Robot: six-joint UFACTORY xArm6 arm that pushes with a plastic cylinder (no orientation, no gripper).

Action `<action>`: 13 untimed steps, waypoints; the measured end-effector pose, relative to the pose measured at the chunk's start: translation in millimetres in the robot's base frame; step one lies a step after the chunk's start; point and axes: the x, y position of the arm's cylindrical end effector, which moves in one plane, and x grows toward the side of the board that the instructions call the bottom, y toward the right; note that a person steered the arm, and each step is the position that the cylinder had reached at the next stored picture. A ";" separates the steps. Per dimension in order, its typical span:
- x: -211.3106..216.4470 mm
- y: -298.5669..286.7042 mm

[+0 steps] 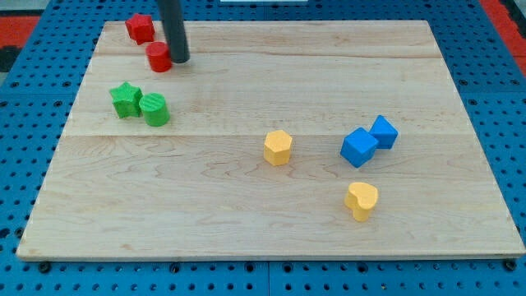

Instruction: Move your arm closer to the blue triangle

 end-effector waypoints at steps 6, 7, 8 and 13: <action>137.2 192.7; 141.2 197.8; 141.2 198.9; 25.0 333.9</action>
